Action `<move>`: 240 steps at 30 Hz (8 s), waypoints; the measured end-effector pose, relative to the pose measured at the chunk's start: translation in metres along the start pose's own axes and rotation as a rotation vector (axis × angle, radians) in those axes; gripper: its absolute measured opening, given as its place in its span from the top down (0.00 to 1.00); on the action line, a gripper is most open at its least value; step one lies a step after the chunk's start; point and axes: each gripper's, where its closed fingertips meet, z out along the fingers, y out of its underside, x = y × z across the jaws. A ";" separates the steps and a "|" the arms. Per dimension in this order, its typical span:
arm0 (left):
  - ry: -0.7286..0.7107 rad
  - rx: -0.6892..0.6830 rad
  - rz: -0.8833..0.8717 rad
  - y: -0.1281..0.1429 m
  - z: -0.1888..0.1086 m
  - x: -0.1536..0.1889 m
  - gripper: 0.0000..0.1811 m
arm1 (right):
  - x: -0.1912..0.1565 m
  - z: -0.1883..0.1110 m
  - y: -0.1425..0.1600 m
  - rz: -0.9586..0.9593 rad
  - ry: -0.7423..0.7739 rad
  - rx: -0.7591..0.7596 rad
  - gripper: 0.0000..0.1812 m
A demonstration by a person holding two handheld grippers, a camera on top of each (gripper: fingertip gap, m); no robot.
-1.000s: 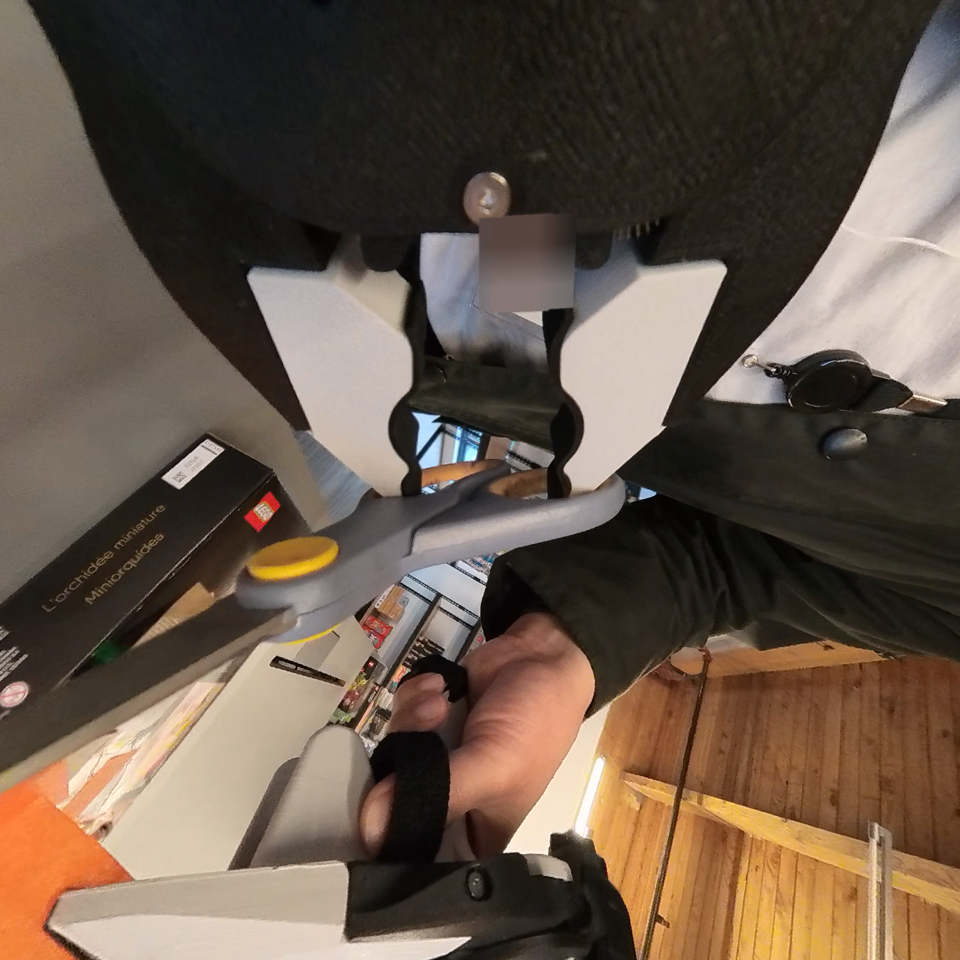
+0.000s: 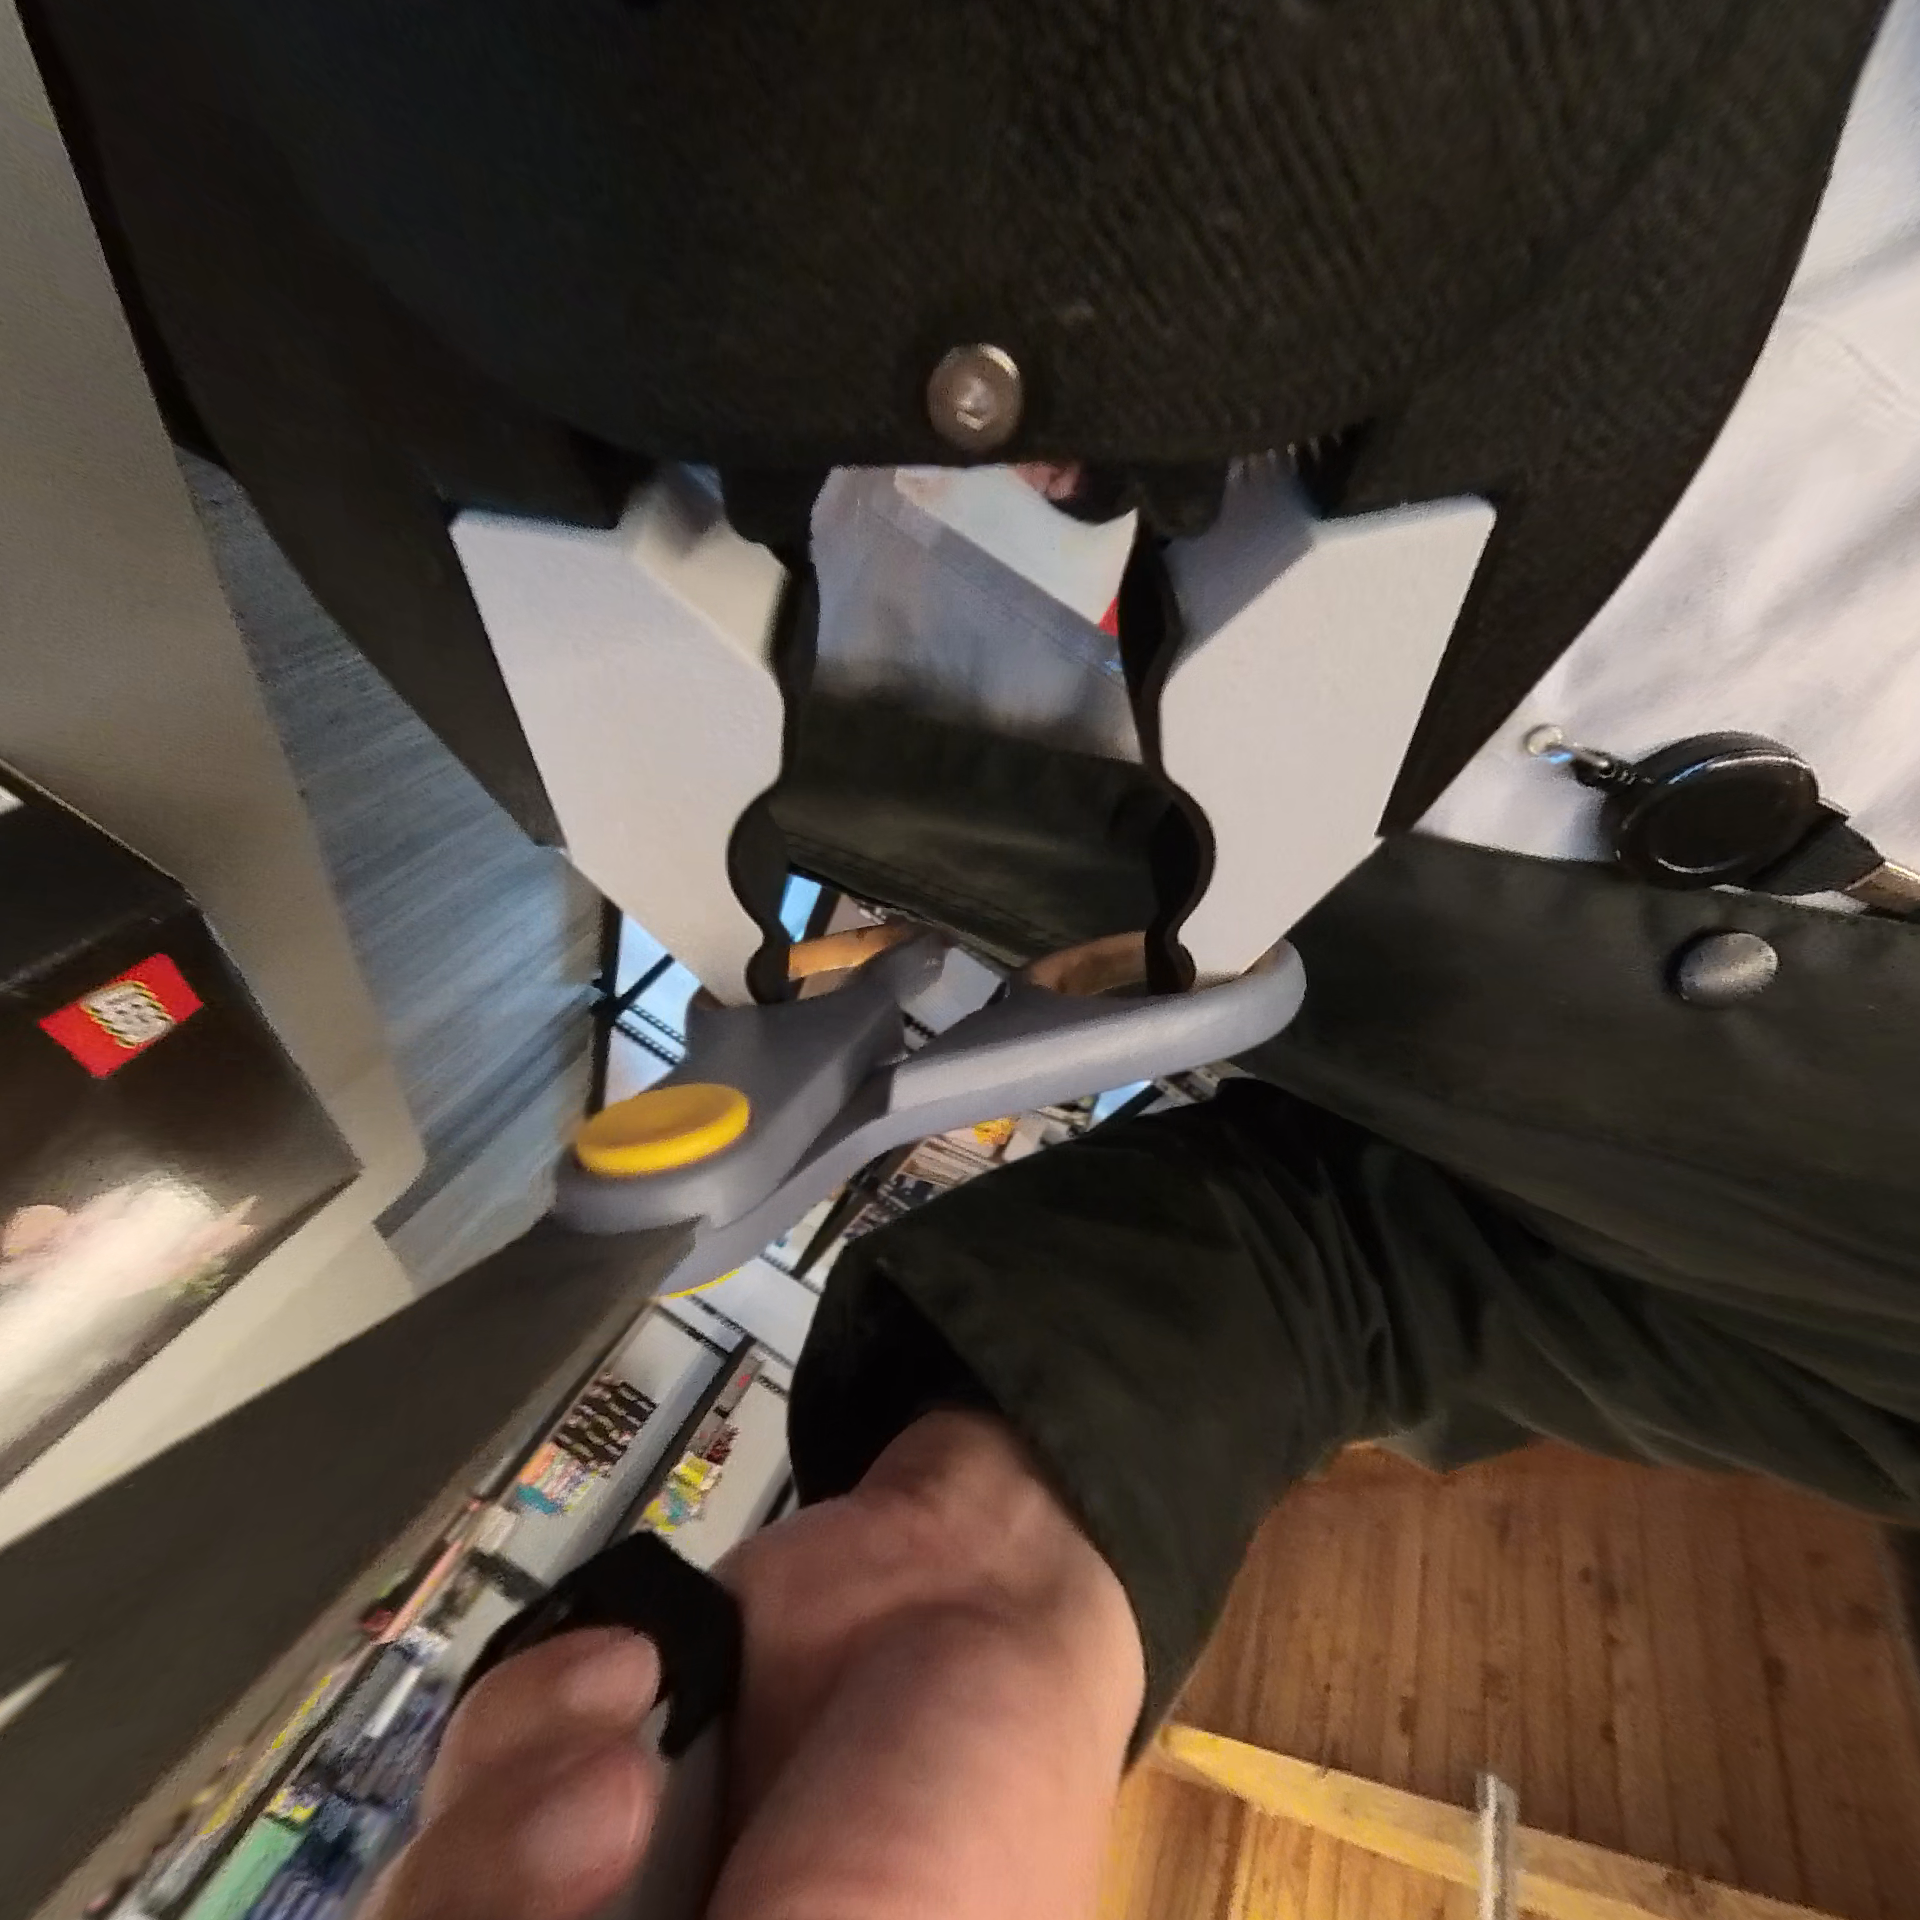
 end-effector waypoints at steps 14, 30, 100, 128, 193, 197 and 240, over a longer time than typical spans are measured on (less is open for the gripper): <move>0.043 -0.020 -0.007 -0.015 -0.009 0.029 1.00 | 0.022 0.003 -0.021 -0.117 -0.041 0.105 0.63; 0.059 -0.043 0.022 -0.018 -0.004 0.040 1.00 | 0.021 -0.015 -0.039 -0.173 -0.015 0.161 0.65; 0.088 0.266 -0.200 0.017 -0.140 -0.057 1.00 | 0.102 -0.331 0.015 0.137 1.365 -0.556 0.86; 0.475 0.441 -0.142 0.081 -0.143 -0.037 1.00 | 0.005 -0.013 -0.150 -0.379 0.558 -0.029 0.74; 0.775 0.560 -0.033 0.039 -0.165 -0.055 0.85 | 0.071 0.056 -0.186 0.365 0.035 0.157 1.00; 0.754 0.590 -0.058 0.036 -0.161 -0.059 1.00 | 0.073 0.058 -0.188 0.356 0.041 0.175 1.00; 0.836 0.493 -0.203 0.044 -0.151 -0.069 1.00 | 0.093 0.053 -0.187 0.054 0.251 0.057 1.00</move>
